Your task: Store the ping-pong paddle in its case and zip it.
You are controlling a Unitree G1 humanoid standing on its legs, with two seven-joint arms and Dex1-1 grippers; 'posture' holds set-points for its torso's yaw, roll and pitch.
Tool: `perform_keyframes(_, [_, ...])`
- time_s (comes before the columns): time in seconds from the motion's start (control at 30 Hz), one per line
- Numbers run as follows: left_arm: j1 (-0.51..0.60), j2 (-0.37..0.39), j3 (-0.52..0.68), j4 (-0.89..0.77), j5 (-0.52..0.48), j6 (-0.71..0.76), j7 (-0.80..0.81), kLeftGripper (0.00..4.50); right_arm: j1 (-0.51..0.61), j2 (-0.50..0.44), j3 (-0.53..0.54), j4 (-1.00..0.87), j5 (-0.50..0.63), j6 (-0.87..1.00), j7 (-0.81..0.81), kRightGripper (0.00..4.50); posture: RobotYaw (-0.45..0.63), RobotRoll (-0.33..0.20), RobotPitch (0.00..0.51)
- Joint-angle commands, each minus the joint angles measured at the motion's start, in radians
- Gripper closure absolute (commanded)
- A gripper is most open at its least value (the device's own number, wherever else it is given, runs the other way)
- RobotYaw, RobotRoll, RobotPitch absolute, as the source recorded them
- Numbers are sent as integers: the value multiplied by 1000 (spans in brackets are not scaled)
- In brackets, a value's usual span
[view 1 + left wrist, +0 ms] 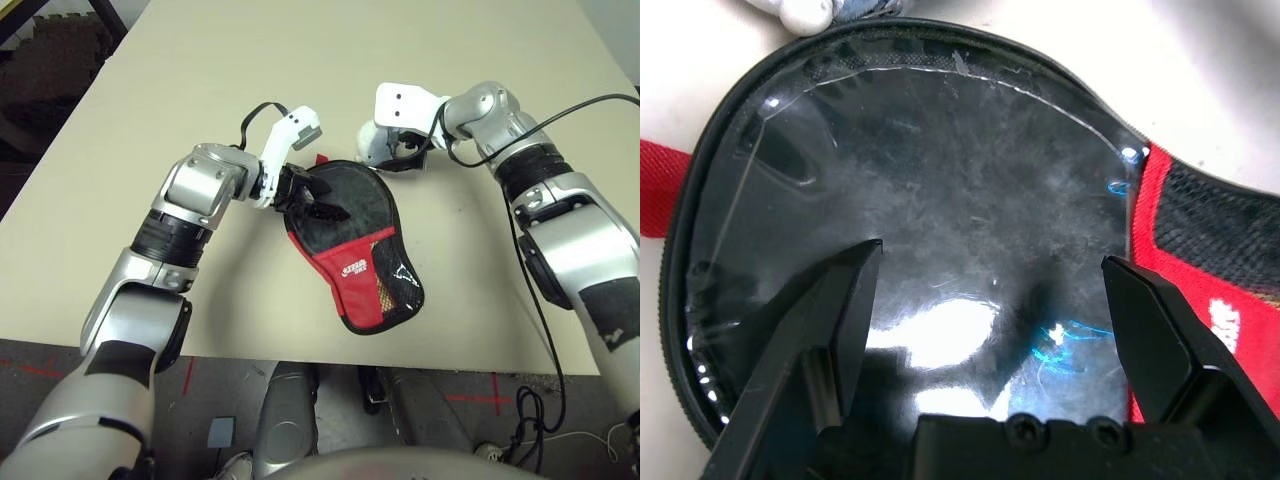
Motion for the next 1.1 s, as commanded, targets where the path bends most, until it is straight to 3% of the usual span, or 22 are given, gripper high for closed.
perform_keyframes(0.03, [9,-35,-59,14,21,6,21,0,2,8,15,32,-47,-44,-71,1532,-22,0,175])
perform_keyframes(0.13, [-11,-56,-72,36,32,-8,26,0,0,12,9,41,-74,-50,-152,2498,-31,0,179])
perform_keyframes(0.37, [-41,-106,-80,98,55,-44,51,0,-4,-14,22,41,-124,-97,-136,4489,-61,0,180])
perform_keyframes(0.67, [-32,-134,-98,159,101,-122,78,0,84,-149,17,-106,-110,-79,105,4489,-79,0,187])
perform_keyframes(1.1, [-40,-165,-123,251,181,-227,88,0,457,-414,-46,-860,9,272,390,4489,-128,0,200])
